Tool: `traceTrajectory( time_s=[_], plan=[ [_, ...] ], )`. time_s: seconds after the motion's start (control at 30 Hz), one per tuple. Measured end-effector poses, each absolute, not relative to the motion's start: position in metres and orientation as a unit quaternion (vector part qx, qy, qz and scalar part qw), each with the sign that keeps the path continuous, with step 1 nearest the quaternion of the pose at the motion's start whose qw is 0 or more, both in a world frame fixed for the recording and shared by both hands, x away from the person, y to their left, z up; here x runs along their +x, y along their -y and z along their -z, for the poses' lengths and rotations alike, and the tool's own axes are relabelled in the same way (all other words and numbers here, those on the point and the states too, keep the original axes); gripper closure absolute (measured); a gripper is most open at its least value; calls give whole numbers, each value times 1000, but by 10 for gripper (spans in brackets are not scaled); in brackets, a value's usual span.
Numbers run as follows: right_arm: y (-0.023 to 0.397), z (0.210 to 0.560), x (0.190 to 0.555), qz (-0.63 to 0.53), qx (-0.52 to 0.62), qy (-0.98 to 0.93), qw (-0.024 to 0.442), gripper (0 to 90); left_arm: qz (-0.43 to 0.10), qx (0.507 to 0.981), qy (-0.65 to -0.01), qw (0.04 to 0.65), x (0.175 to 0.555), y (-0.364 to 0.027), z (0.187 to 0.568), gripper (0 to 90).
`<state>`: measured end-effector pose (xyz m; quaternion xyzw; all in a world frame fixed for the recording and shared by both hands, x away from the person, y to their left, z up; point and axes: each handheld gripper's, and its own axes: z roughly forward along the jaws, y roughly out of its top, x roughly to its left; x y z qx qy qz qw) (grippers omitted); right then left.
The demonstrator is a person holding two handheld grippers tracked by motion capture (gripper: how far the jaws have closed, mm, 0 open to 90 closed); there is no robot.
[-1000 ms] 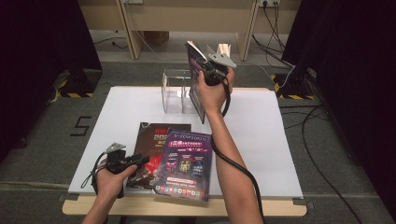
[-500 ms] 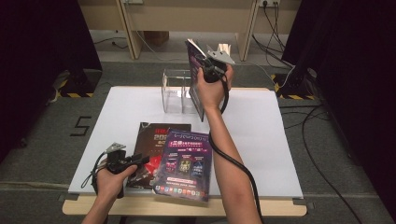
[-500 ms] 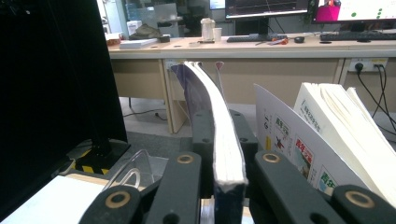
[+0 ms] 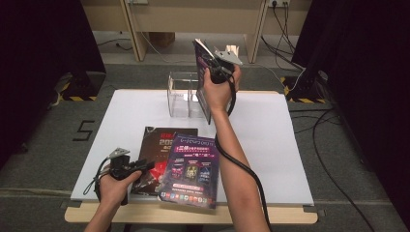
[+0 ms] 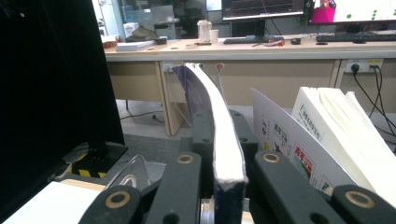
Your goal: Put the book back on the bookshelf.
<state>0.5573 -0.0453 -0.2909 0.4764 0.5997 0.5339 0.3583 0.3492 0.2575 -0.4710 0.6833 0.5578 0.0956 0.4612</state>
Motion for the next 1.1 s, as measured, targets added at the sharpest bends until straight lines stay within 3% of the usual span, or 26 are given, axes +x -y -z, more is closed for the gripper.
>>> traceTrajectory(
  time_s=[1.1],
  plan=[
    [30, 314, 565, -501, 482, -600, 397, 839, -95, 686, -555, 461, 349, -260, 472, 540]
  ],
)
